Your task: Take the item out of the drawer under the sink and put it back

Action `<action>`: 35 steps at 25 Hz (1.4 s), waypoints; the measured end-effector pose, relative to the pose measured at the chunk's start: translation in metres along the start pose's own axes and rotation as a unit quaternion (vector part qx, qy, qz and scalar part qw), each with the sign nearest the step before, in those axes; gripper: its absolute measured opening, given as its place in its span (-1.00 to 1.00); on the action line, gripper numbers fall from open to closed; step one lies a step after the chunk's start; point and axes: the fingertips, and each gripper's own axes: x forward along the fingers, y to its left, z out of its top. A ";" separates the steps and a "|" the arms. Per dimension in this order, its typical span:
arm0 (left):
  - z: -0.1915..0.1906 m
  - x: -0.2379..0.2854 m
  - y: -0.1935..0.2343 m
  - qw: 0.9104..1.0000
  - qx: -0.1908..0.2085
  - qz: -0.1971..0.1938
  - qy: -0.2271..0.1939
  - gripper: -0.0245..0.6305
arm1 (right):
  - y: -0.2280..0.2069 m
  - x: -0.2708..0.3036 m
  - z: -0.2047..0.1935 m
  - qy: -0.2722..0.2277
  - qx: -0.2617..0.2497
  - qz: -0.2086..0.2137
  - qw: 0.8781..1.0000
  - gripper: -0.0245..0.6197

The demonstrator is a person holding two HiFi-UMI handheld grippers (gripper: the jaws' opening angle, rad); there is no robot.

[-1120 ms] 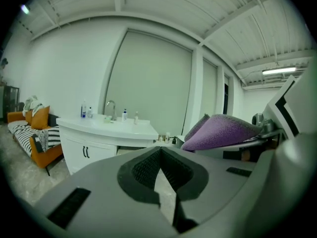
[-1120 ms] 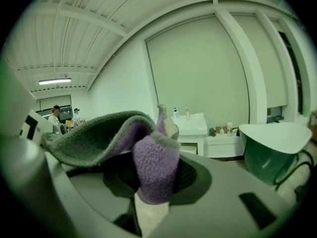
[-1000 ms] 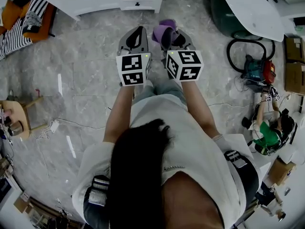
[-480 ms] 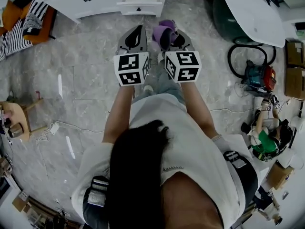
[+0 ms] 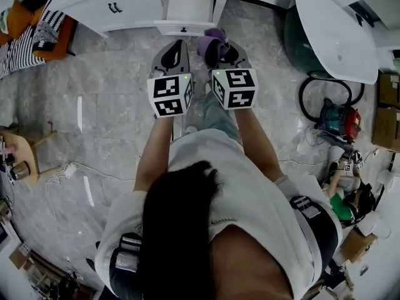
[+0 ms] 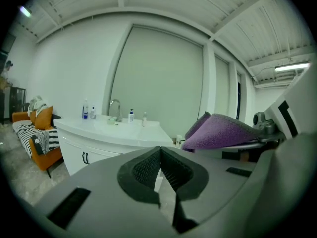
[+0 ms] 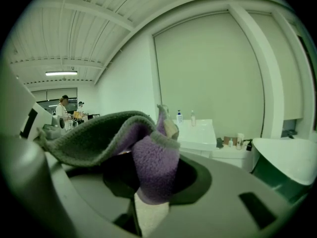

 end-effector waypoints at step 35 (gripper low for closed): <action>0.033 0.176 0.007 0.995 -0.043 0.086 0.026 -0.91 | -0.125 0.139 0.043 0.032 -0.009 0.085 0.996 -0.51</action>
